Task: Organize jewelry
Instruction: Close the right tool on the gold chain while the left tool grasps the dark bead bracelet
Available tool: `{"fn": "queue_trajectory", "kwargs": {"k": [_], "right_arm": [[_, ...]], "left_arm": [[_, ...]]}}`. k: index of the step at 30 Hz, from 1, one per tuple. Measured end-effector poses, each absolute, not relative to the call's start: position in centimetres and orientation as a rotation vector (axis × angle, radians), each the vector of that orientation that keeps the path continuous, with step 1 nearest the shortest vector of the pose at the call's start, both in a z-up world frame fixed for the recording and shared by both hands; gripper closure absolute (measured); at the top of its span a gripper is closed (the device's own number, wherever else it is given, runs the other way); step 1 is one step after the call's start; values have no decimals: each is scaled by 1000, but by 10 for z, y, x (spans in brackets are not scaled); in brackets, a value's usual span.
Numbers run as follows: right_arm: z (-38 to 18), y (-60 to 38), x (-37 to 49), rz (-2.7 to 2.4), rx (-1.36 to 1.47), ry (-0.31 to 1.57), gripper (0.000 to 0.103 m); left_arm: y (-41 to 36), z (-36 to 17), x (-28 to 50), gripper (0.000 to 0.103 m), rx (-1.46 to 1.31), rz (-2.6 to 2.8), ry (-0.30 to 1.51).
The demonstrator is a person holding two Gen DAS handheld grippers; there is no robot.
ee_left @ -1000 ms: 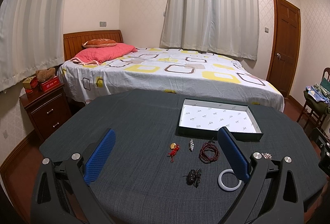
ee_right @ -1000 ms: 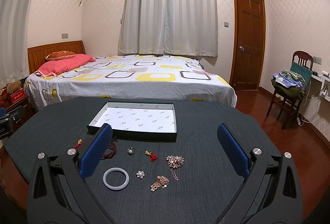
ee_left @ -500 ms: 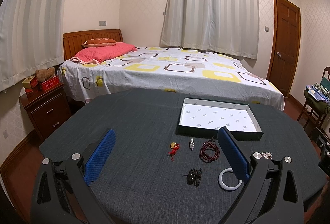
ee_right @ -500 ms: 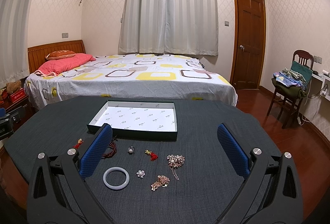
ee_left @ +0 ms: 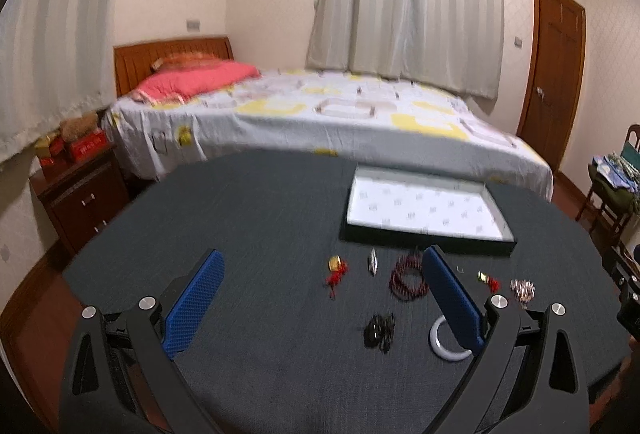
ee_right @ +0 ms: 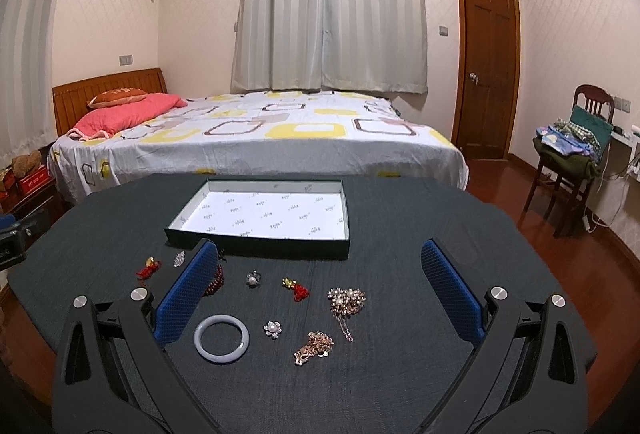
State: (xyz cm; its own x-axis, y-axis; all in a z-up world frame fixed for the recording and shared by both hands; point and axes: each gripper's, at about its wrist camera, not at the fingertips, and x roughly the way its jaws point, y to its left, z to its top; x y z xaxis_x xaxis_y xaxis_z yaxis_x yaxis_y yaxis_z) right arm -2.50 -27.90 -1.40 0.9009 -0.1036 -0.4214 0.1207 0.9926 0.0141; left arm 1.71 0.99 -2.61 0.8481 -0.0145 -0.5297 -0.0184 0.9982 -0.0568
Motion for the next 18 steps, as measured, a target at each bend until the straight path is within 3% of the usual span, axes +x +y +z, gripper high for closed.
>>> {"fn": "queue_trajectory", "kwargs": {"k": [13, 16, 18], "right_arm": [[-114, -292, 19, -83, 63, 669, 5], [-130, -296, 28, -84, 77, 721, 24], [-141, -299, 35, -82, 87, 765, 27]], "left_arm": [[-5, -113, 69, 7, -50, -86, 816], [-9, -132, 80, 7, -42, -90, 860], [-12, -140, 86, 7, -39, -94, 874]]}}
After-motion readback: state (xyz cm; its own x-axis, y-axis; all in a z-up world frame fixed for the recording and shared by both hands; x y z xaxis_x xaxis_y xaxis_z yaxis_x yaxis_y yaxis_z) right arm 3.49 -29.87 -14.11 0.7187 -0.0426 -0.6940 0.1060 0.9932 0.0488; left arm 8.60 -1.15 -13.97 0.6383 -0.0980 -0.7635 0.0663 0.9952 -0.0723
